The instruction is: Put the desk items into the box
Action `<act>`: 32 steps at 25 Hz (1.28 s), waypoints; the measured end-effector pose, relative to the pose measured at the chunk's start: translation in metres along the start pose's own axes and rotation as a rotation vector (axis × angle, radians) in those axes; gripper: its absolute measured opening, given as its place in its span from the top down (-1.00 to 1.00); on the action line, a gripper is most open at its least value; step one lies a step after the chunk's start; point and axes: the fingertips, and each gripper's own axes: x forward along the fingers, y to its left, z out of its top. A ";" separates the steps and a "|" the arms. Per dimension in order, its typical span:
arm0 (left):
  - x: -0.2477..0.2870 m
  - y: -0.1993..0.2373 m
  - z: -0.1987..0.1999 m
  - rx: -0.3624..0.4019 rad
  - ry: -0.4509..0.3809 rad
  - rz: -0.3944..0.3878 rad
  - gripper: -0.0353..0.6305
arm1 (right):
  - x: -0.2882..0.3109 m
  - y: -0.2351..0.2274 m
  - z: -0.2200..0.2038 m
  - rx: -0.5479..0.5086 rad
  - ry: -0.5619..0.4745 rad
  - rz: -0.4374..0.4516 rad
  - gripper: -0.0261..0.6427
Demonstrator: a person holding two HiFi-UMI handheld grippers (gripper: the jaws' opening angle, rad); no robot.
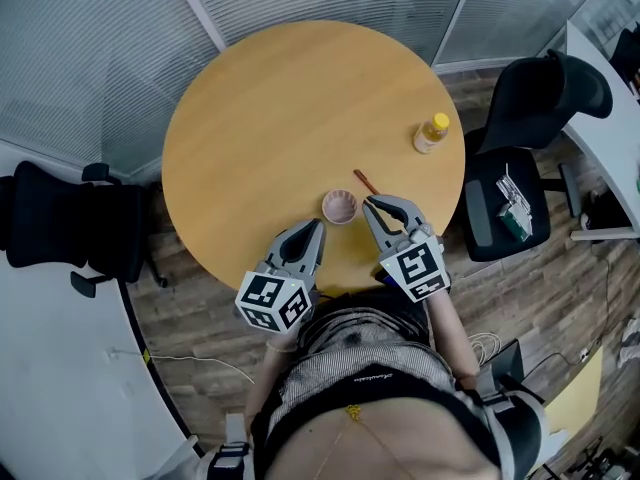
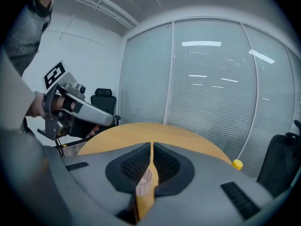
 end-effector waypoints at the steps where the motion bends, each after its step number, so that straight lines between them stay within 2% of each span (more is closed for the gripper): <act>1: 0.000 0.000 -0.001 -0.001 0.004 0.000 0.84 | 0.001 -0.001 -0.003 0.000 0.009 -0.005 0.83; 20: 0.010 0.010 -0.011 -0.014 0.042 0.023 0.84 | 0.017 -0.032 -0.065 0.024 0.174 -0.052 0.83; 32: 0.014 0.022 -0.015 -0.036 0.060 0.047 0.84 | 0.048 -0.049 -0.093 -0.008 0.272 -0.012 0.83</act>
